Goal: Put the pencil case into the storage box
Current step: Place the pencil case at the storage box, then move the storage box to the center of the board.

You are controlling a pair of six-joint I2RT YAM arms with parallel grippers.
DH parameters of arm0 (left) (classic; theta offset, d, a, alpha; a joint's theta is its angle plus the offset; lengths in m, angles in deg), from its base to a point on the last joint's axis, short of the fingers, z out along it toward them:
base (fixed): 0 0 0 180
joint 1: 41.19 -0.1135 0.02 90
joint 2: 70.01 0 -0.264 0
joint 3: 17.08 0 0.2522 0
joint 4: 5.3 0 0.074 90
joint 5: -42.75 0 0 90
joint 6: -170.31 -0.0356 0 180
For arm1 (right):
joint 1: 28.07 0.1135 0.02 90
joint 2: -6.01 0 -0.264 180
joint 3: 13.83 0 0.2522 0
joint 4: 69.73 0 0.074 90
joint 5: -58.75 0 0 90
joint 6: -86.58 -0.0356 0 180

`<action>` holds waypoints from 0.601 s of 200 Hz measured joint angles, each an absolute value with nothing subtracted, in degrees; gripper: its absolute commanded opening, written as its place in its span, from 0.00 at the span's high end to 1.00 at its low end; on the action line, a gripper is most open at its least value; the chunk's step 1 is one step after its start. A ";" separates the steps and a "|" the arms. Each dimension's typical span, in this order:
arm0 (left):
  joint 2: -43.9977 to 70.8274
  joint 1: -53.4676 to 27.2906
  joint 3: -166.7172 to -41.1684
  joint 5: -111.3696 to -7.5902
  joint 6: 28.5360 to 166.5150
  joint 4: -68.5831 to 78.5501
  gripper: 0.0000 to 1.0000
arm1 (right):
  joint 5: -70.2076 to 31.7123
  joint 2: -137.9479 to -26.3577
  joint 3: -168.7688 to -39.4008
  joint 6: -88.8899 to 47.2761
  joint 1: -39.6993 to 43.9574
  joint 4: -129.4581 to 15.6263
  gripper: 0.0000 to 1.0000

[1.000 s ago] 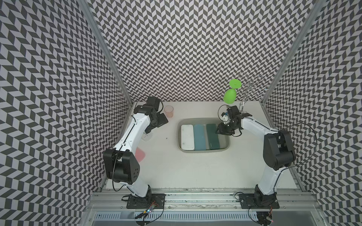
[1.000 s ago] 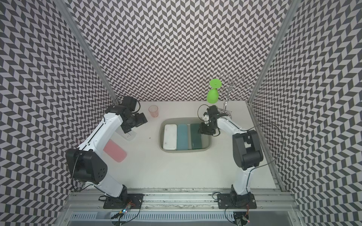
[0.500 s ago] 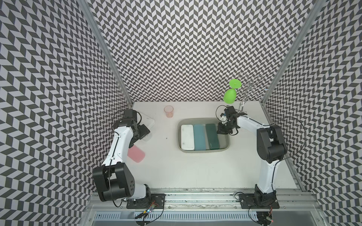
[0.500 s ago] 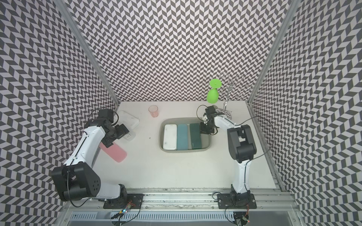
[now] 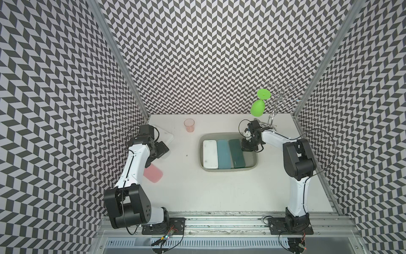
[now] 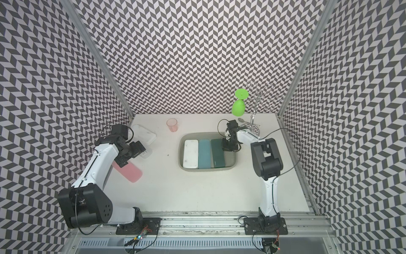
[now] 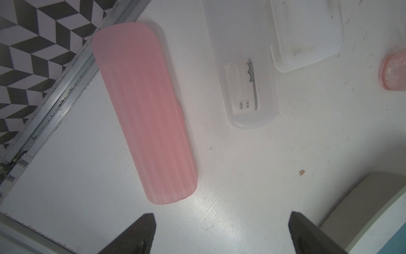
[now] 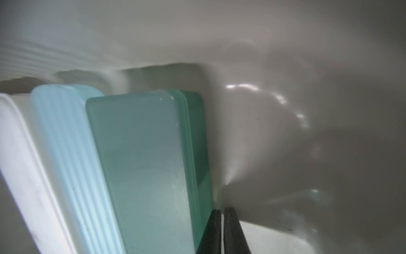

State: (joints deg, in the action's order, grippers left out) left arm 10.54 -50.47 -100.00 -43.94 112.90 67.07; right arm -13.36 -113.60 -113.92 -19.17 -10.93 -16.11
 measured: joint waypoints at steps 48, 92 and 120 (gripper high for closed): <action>10.54 -50.44 -99.37 -44.88 112.90 66.13 0.00 | -12.92 -113.60 -113.92 -20.66 -7.95 -16.09 0.90; 10.54 -50.44 -98.37 -45.58 112.90 65.61 0.00 | -13.25 -113.60 -114.51 -20.85 -8.02 -15.50 0.89; 10.54 -50.44 -97.78 -45.58 112.90 65.48 0.00 | -13.97 -113.60 -115.43 -20.77 -8.98 -14.86 0.88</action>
State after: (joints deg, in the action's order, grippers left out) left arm 10.54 -50.44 -97.78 -45.58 112.90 65.48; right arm -13.97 -113.60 -115.43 -20.77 -8.98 -14.86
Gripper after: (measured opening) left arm 0.997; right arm 0.117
